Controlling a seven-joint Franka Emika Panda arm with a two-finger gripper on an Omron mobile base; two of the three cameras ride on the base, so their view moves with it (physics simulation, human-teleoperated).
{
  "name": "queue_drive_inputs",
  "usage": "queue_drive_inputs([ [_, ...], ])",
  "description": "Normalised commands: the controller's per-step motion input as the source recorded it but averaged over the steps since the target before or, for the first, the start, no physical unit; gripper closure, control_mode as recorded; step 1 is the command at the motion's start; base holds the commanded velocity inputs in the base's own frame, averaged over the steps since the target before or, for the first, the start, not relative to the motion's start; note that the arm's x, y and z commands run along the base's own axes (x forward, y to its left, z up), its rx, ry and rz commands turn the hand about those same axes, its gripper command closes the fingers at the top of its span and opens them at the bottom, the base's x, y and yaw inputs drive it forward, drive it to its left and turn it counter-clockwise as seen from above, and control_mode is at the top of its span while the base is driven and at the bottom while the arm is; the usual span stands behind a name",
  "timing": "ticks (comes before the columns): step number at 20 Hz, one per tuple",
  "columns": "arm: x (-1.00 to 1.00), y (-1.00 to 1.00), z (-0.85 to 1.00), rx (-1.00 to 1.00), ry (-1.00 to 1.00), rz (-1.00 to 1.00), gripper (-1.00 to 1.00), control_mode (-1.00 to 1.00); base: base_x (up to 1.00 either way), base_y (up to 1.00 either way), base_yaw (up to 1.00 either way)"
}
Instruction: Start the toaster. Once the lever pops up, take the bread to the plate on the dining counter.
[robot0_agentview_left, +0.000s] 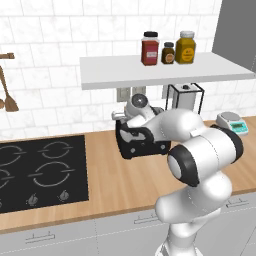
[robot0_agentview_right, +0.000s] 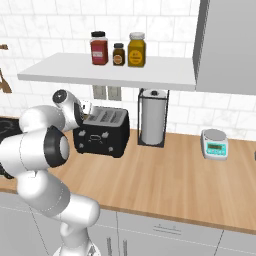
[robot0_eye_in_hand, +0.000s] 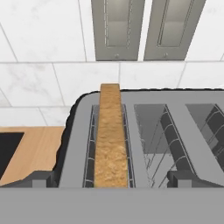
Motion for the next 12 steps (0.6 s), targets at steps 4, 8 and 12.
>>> queue_drive_inputs([
  [4, 0.03, 0.00, -0.05, 0.00, 0.00, 0.00, -1.00, -1.00, 0.00, 0.00, 0.00],
  [8, 0.05, 0.00, -0.18, 0.00, 0.00, 0.00, -1.00, -1.00, 0.00, 0.00, 0.00],
  [12, 0.02, 0.00, -0.07, 0.00, 0.00, 0.00, -1.00, -1.00, 0.00, 0.00, 0.00],
])
